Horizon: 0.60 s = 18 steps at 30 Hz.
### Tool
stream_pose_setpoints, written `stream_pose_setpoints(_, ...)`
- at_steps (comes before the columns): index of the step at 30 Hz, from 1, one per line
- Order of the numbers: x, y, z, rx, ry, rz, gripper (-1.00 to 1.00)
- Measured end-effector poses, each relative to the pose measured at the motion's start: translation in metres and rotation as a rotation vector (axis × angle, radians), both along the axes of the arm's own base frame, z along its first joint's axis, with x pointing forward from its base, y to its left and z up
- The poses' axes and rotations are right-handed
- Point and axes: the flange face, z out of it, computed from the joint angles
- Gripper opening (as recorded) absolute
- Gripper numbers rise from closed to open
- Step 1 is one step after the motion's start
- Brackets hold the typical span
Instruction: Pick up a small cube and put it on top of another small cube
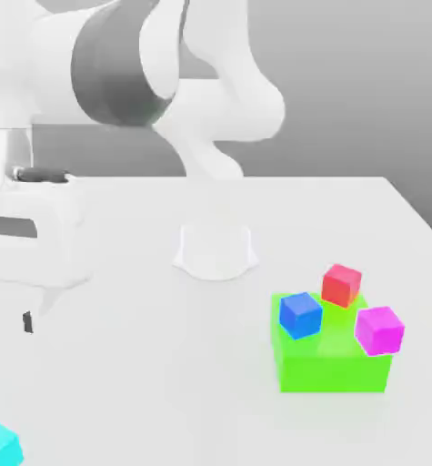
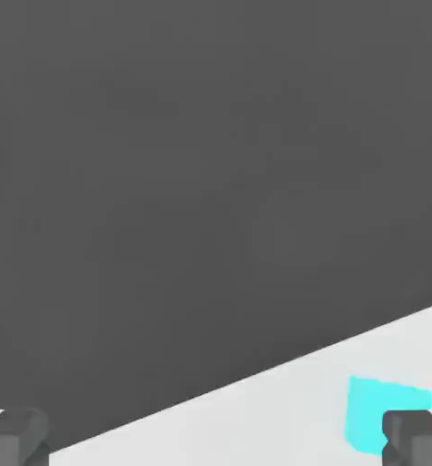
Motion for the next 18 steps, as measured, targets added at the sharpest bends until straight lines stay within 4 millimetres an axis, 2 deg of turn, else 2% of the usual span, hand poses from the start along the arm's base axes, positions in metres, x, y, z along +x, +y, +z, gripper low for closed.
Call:
stream_pose_setpoints(3,-0.007,-0.024,-0.052,0.005,0.07,-0.042,0.0)
stream_pose_setpoints(7,-0.026,-0.055,-0.119,0.006,0.164,-0.101,0.0)
stream_pose_setpoints(11,-0.031,-0.063,-0.182,0.005,0.185,-0.113,0.0)
stream_pose_setpoints(12,-0.032,-0.063,-0.194,0.005,0.186,-0.113,-1.0)
stream_pose_setpoints(17,-0.032,-0.063,-0.194,0.006,0.186,-0.113,-1.0)
stream_pose_setpoints(18,-0.032,-0.063,-0.2,0.006,0.187,-0.114,-1.0)
